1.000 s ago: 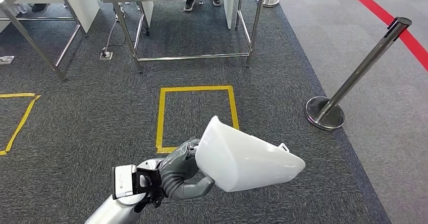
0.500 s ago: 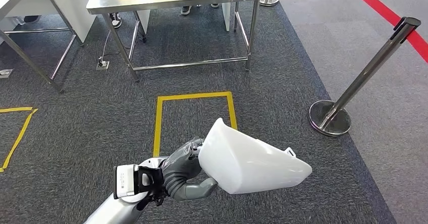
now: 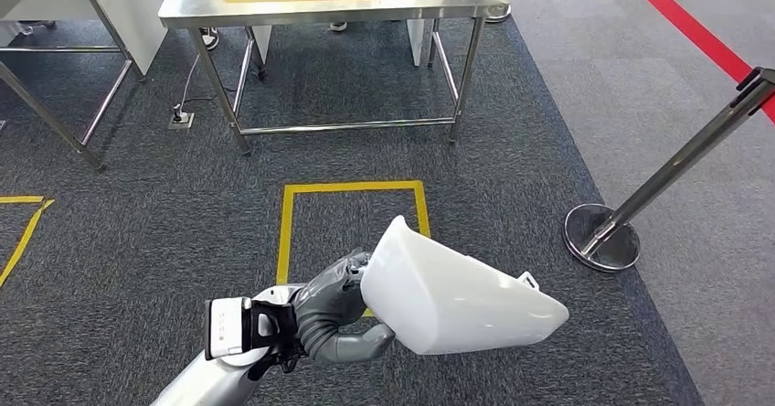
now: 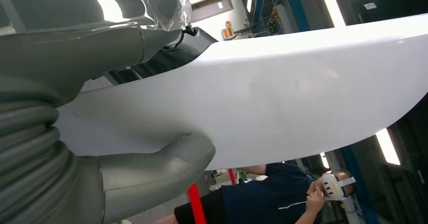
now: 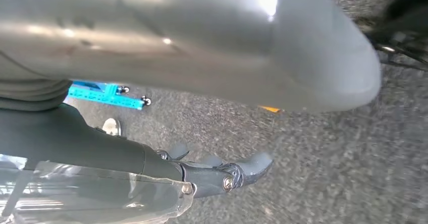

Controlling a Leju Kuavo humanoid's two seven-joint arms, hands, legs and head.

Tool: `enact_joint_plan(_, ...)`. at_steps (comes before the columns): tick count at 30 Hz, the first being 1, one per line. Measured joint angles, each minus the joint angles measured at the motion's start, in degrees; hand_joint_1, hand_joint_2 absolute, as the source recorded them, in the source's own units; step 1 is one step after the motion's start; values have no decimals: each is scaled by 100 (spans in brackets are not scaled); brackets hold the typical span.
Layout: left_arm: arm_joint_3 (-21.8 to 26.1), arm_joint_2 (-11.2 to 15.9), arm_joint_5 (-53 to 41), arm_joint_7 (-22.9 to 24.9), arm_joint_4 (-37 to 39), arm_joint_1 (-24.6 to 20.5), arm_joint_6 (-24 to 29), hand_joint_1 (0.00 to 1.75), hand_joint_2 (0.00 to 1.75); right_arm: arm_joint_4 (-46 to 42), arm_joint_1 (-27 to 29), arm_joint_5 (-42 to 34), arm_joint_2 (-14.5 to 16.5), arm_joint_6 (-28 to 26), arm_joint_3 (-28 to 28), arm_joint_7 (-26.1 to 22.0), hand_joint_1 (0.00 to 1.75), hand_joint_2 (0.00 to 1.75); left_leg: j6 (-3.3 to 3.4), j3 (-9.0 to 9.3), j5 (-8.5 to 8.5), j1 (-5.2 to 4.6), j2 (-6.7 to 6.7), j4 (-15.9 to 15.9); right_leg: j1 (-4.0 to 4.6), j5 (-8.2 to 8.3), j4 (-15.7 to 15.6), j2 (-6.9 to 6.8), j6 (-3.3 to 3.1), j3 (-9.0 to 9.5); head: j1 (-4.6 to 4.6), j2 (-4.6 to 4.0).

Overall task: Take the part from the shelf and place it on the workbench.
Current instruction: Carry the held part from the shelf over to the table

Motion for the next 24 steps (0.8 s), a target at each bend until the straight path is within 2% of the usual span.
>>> enact_joint_plan(2,-9,0,1,0,4,-1,0,175,175,0,15,-1,-1,-4,-5,-1,0,0,-38,168,-138,-4,-12,5,1,580,-762,-1,-28,178,3,0)
enact_joint_plan(3,-13,0,3,0,5,-2,0,175,175,0,17,-2,-1,-8,-10,-2,0,0,-66,233,-203,-12,-17,9,7,808,-1075,-6,-56,266,2,0)
enact_joint_plan(4,-16,-1,4,0,7,-4,0,175,175,0,16,-3,1,-11,-17,-4,0,0,-101,269,-258,-21,-19,8,17,961,-1256,-10,-90,328,0,0)
enact_joint_plan(5,-20,-2,7,0,7,-6,0,175,175,0,15,-4,4,-15,-23,-8,0,0,-134,295,-292,-29,-22,19,28,1003,-1309,-14,-130,351,-3,0)
enact_joint_plan(7,-23,-4,11,-2,3,-12,1,175,175,0,12,-4,11,-21,-36,-16,0,0,-190,284,-297,-29,-14,93,28,971,-1321,-10,-203,423,-8,0)
enact_joint_plan(8,-24,-4,14,-4,0,-18,2,175,175,0,15,-3,13,-21,-41,-20,0,0,-217,212,-259,-28,1,250,15,947,-1335,-8,-236,471,-12,0)
enact_joint_plan(9,-23,-4,16,-6,-3,-26,5,175,175,0,13,-3,14,-21,-46,-22,0,0,-244,56,-233,-24,20,501,0,915,-1348,-6,-267,530,-21,0)
enact_joint_plan(10,-23,-4,16,-7,-4,-32,8,175,175,0,10,-2,15,-21,-52,-24,0,0,-274,-175,-252,-15,40,842,-13,873,-1361,-6,-291,589,-29,0)
enact_joint_plan(12,-23,-2,16,-9,-3,-34,15,175,175,0,8,1,13,-21,-63,-26,0,0,-325,-708,-489,11,59,1519,-19,765,-1367,-4,-314,696,-42,0)
enact_joint_plan(13,-25,-1,16,-9,-2,-31,17,175,175,0,13,2,14,-21,-67,-27,0,0,-341,-918,-625,22,60,1705,-21,705,-1367,-3,-313,760,-42,1)
enact_joint_plan(14,-26,0,15,-9,-1,-28,17,175,175,0,18,2,14,-21,-70,-27,0,0,-347,-1047,-689,27,61,1732,-21,642,-1367,-1,-309,836,-42,1)
enact_joint_plan(15,-26,0,15,-9,0,-29,17,175,175,0,21,3,15,-21,-72,-28,0,0,-342,-1080,-632,30,62,1581,-22,575,-1368,1,-302,923,-42,1)
enact_joint_plan(16,-25,0,15,-9,0,-30,17,175,175,0,22,3,17,-21,-72,-29,0,0,-328,-1030,-451,29,64,1278,-22,504,-1369,3,-291,1015,-42,1)
enact_joint_plan(18,-22,3,16,-9,2,-30,17,175,175,0,17,4,25,-21,-73,-34,0,0,-273,-839,119,11,84,562,-15,358,-1375,11,-250,1167,-41,0)
enact_joint_plan(19,-21,3,17,-6,2,-29,17,175,175,0,11,4,28,-21,-74,-39,0,0,-245,-751,309,-5,89,343,-10,285,-1388,15,-213,1227,-39,0)
enact_joint_plan(20,-20,1,18,-2,2,-30,17,175,175,0,6,4,29,-21,-74,-43,0,0,-214,-691,408,-20,87,232,-7,240,-1393,17,-170,1296,-41,0)
enact_joint_plan(22,-19,-11,19,5,-2,-45,17,175,175,0,-9,4,28,-21,-76,-50,0,0,-149,-581,342,-25,63,212,-10,246,-1350,14,-82,1378,-42,1)
enact_joint_plan(23,-19,-21,20,7,-3,-55,17,175,175,0,-18,5,29,-21,-76,-51,0,0,-111,-521,313,-15,55,189,-15,313,-1198,12,-53,1334,-38,1)
enact_joint_plan(24,-20,-32,21,7,-4,-68,17,175,175,0,-30,5,32,-20,-78,-51,0,0,-74,-457,272,-4,54,176,-17,377,-938,10,-34,1180,-33,1)
